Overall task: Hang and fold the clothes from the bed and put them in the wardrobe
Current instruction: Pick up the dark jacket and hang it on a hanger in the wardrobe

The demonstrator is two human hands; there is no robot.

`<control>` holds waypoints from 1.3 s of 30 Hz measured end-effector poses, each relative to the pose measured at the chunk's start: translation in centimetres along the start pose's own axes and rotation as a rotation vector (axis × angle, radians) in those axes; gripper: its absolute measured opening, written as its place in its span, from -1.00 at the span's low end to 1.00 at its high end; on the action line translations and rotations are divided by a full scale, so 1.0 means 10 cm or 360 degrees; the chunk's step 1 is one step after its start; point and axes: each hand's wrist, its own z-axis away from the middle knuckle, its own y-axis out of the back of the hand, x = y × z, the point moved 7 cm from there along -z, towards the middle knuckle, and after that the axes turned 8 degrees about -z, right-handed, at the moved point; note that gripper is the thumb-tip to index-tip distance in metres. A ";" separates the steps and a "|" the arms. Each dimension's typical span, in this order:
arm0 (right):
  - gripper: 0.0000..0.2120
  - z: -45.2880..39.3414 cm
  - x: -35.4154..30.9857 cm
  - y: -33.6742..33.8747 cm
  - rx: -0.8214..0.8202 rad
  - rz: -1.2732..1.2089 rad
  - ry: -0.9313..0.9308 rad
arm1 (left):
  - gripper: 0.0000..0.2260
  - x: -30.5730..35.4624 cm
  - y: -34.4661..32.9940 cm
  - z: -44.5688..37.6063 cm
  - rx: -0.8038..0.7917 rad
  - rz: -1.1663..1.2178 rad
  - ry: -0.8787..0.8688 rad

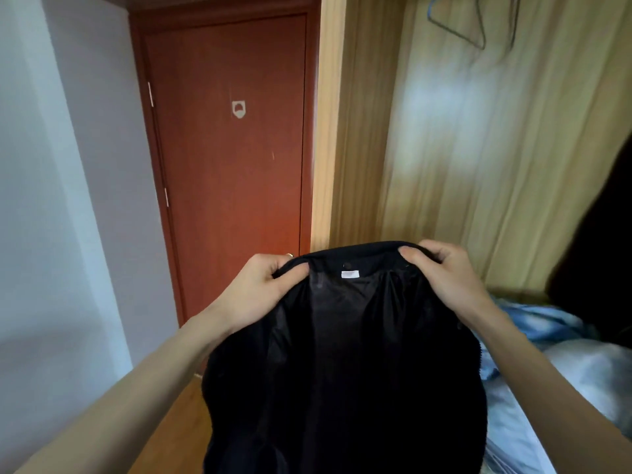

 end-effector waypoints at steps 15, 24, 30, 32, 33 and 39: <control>-0.57 -1.12 -0.25 1.20 0.0182 0.0231 0.0405 | -0.51 1.17 -0.21 -1.37 0.0359 -0.0460 -0.0428; -0.51 -1.62 -0.62 1.60 0.0271 0.0585 0.0712 | -0.51 1.73 -0.10 -1.95 0.0926 -0.0925 -0.0373; -0.49 -2.01 -0.78 1.64 0.0272 0.0982 0.0808 | -0.54 2.10 0.07 -2.31 0.1033 -0.1131 -0.0307; -0.51 -2.11 -0.77 1.63 0.0298 0.1142 0.0759 | -0.56 2.22 0.11 -2.43 0.1029 -0.1209 -0.0300; -0.50 -2.17 -0.77 1.63 0.0326 0.1225 0.0723 | -0.57 2.27 0.11 -2.49 0.1031 -0.1253 -0.0301; -0.56 -2.51 -0.79 1.54 0.0095 0.1268 0.0512 | -0.63 2.52 0.13 -2.85 0.1001 -0.1442 -0.0256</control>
